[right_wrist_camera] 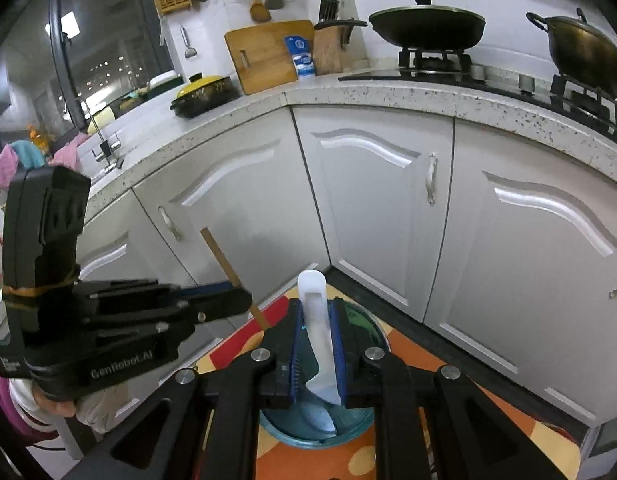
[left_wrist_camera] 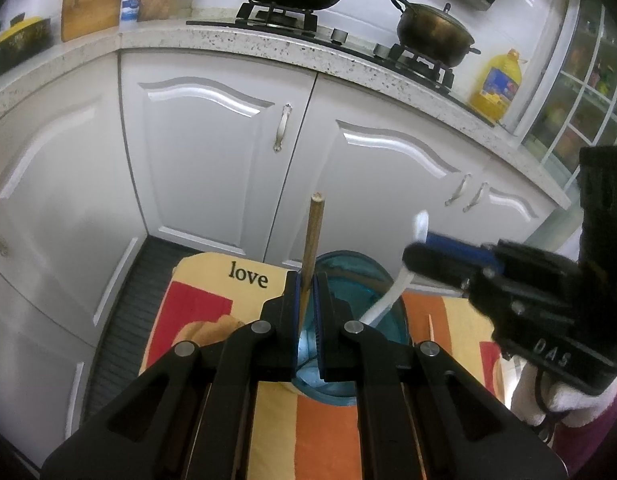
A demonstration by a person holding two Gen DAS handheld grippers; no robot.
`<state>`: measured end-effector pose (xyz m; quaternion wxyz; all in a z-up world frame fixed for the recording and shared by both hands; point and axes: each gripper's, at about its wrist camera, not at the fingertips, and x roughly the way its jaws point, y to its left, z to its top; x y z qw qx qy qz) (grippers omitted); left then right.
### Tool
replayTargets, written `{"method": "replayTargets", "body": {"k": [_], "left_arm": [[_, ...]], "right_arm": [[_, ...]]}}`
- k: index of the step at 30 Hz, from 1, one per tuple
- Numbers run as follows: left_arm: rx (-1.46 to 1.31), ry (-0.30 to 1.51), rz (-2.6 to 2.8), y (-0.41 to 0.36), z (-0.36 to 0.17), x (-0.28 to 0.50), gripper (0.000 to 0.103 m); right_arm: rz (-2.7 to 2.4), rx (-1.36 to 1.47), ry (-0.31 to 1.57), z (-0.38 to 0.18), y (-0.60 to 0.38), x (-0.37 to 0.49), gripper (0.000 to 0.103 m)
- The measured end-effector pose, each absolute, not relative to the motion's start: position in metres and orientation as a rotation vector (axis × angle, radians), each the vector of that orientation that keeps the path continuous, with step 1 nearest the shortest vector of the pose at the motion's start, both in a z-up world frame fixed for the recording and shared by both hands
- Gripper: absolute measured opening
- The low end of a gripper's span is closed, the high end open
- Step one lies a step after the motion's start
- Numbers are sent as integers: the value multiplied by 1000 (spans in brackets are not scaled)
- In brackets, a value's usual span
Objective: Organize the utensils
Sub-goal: 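Lower the chopstick and the white spoon into the cup opening, then open both grippers to release the utensils into the cup and withdraw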
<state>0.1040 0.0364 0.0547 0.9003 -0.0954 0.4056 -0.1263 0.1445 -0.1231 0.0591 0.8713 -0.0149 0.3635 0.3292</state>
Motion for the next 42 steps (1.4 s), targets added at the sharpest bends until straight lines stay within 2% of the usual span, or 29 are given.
{"method": "replayTargets", "body": {"k": [17,23,27,29,30,42], "left_arm": [[-255,828,-238,61,62,95,7],[-261,834,-226,69,60,85,15],[-269,848,-220,71,56,81,29],[-266,853,-217,69,55,78,31],[-263,854,-215,68,55,77,32],[-163,840,-220,26,54,47,33]], "right_arm": [[700,-14,625,72,-103,154,12],[769,-91,669,45,-81,155,12],[743,-78,735,27,-86,160,12],[727,-52,747,27,-94,159,18],[721,-43,742,30,-99,157,25],[578,40,767,32,-156,97,27]]}}
